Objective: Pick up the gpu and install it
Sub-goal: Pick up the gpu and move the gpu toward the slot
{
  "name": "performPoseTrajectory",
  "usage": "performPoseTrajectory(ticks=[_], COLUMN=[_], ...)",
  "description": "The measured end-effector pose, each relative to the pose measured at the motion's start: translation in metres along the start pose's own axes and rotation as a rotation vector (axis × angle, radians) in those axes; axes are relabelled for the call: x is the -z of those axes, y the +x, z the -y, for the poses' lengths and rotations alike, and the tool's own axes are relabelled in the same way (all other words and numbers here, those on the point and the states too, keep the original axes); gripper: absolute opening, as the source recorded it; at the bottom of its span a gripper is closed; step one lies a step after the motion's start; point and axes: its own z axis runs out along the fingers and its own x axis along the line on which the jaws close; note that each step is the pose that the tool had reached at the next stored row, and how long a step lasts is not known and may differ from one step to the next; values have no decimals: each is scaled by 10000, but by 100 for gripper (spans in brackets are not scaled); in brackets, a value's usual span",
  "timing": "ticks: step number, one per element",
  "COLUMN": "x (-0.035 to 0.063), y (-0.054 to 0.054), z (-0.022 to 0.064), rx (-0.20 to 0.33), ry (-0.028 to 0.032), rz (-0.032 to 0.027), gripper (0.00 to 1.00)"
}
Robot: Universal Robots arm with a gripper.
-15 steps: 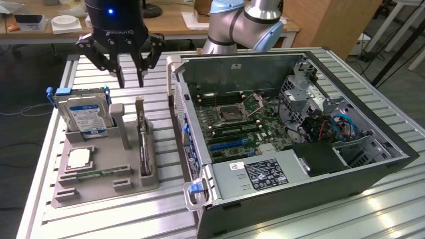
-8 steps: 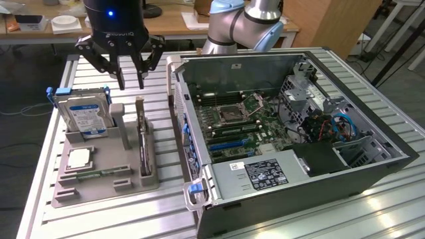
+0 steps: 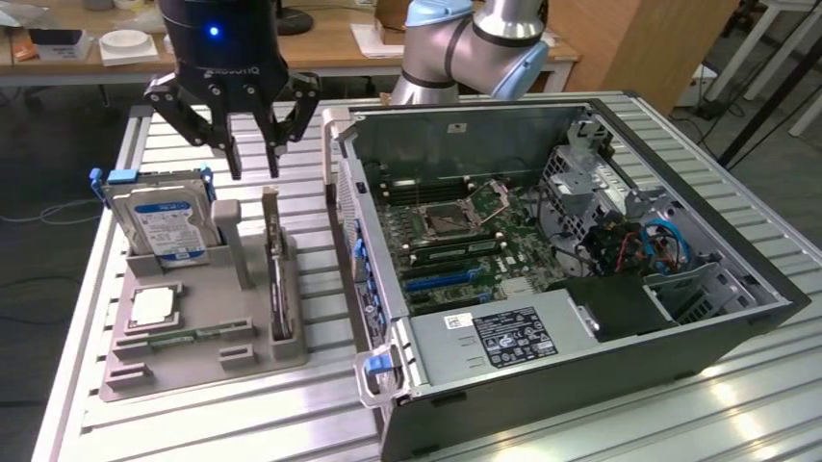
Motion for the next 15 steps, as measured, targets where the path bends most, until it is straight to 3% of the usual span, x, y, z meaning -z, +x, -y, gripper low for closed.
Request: performPoseTrajectory(ticks=[5,15], x=[-26,-179], y=[-6,-2], z=[81,89], rx=[-1,0], ry=[-2,-1], rz=[3,10], gripper=[42,42])
